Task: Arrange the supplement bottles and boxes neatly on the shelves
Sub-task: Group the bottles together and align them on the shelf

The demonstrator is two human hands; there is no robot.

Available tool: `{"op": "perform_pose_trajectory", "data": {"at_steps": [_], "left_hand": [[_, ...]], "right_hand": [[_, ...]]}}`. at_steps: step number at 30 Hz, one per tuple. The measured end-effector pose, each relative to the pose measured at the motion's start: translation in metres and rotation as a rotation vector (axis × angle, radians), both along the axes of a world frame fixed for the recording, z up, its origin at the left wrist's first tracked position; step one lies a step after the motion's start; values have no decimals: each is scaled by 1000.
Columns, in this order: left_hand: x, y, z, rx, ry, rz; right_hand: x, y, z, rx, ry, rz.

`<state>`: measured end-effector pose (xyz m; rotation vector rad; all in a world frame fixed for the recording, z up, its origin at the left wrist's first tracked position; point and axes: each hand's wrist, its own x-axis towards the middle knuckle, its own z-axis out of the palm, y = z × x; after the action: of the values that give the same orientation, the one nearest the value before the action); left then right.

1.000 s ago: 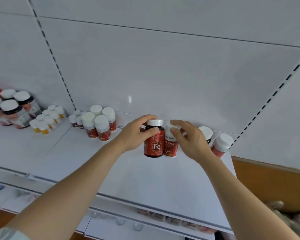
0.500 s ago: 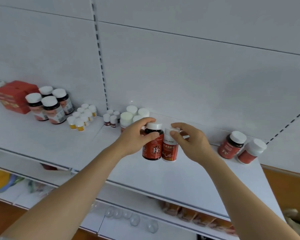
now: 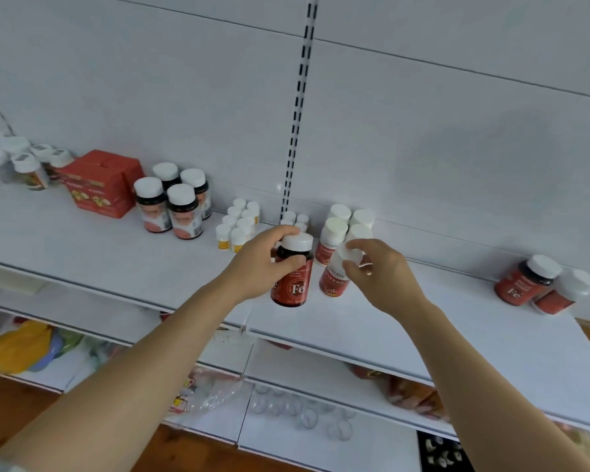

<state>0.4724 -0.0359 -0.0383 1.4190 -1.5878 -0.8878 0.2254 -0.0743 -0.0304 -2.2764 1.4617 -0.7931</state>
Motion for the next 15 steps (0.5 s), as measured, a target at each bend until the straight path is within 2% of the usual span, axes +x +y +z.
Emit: {"op": "perform_pose_trajectory", "data": {"at_steps": [15], "left_hand": [[13,-31,-16,14,-72,-17]], "right_hand": [[28,-23,-26,-35,100,-16]]}}
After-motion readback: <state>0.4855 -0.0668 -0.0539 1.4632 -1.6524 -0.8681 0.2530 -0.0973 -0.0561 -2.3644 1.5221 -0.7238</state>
